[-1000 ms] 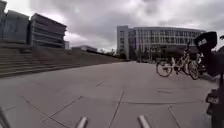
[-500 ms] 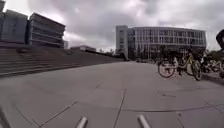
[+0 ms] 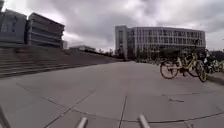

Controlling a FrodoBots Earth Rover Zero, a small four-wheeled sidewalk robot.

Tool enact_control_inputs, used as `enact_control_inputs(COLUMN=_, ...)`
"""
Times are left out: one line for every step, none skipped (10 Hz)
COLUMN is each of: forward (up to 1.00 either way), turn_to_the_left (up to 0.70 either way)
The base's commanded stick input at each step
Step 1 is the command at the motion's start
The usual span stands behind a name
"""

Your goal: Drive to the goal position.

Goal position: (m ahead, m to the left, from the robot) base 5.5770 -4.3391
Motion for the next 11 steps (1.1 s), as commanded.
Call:
enact_control_inputs(forward=0.5, turn_to_the_left=-0.49)
enact_control_inputs(forward=0.5, turn_to_the_left=-0.49)
enact_control_inputs(forward=0.5, turn_to_the_left=-0.49)
enact_control_inputs(forward=0.5, turn_to_the_left=-0.49)
enact_control_inputs(forward=0.5, turn_to_the_left=-0.49)
enact_control_inputs(forward=0.5, turn_to_the_left=-0.49)
enact_control_inputs(forward=0.5, turn_to_the_left=-0.35)
enact_control_inputs(forward=0.5, turn_to_the_left=0.01)
enact_control_inputs(forward=0.5, turn_to_the_left=0.01)
enact_control_inputs(forward=0.5, turn_to_the_left=0.01)
enact_control_inputs(forward=0.5, turn_to_the_left=0.01)
